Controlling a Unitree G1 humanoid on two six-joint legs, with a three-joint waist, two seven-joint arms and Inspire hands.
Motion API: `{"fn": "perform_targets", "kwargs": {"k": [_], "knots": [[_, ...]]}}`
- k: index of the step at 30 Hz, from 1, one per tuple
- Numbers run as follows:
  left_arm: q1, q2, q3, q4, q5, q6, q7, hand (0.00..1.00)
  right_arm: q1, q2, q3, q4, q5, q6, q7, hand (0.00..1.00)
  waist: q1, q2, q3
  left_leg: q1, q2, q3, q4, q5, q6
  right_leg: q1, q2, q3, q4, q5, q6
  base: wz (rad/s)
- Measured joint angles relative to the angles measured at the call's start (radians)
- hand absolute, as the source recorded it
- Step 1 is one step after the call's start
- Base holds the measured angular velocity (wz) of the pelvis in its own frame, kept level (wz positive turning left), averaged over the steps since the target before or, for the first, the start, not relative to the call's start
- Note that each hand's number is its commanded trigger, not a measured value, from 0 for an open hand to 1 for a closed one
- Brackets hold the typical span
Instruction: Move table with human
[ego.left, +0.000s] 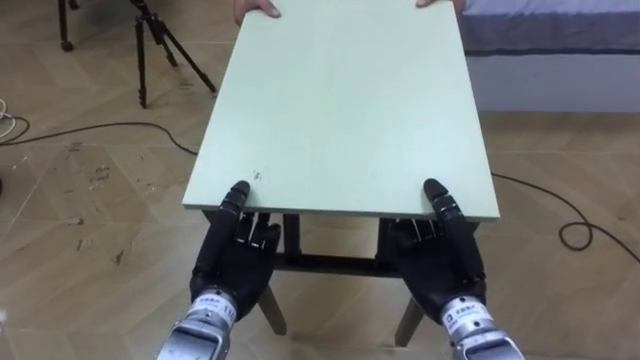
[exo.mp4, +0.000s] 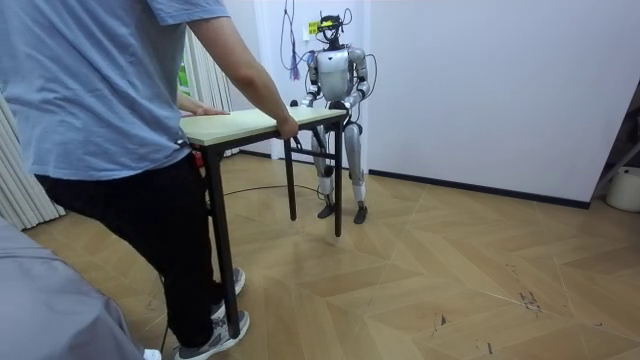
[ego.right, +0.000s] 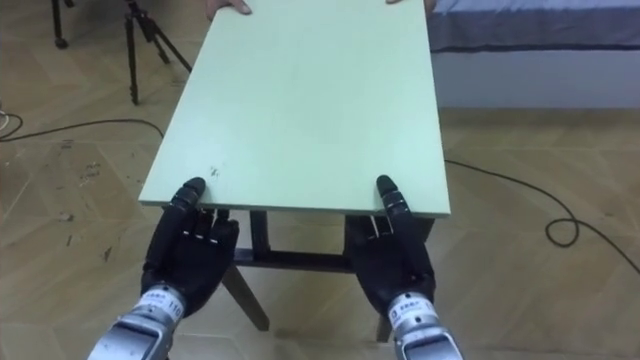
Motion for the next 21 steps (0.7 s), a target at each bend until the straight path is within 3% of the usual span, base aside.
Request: {"fn": "perform_targets", "kwargs": {"k": [5,12,15,21], "knots": [[0.041,0.007,-0.033,0.000,0.002,-0.032,-0.038,1.00,0.042,-0.007,0.014,-0.022,-0.008,-0.016,0.000,1.00,0.001,0.001,-0.0025,-0.004,0.000,0.000,0.000,0.000,0.000,-0.007,0.000,0.006,0.010,0.000,0.001,-0.01],[0.082,0.023,-0.086,0.000,0.001,-0.089,-0.070,1.00,0.074,-0.022,0.068,-0.023,-0.006,-0.084,0.019,1.00,-0.001,0.000,-0.0016,-0.004,0.000,-0.003,0.006,0.001,0.001,-0.010,0.000,0.008,0.015,0.002,-0.003,-0.01],[0.084,0.039,-0.103,0.000,0.002,-0.119,-0.075,1.00,0.076,-0.021,0.084,-0.023,-0.002,-0.097,0.021,1.00,-0.003,-0.009,0.0004,-0.010,-0.001,-0.011,0.006,0.001,0.001,-0.015,0.000,0.009,0.018,0.000,0.006,-0.02],[0.085,0.058,-0.127,0.000,0.005,-0.169,-0.079,1.00,0.076,-0.023,0.117,-0.023,0.018,-0.120,0.026,1.00,-0.014,-0.019,0.0031,-0.036,-0.001,-0.037,0.027,0.006,-0.002,-0.027,0.001,0.004,0.012,0.016,-0.002,0.00]]}}
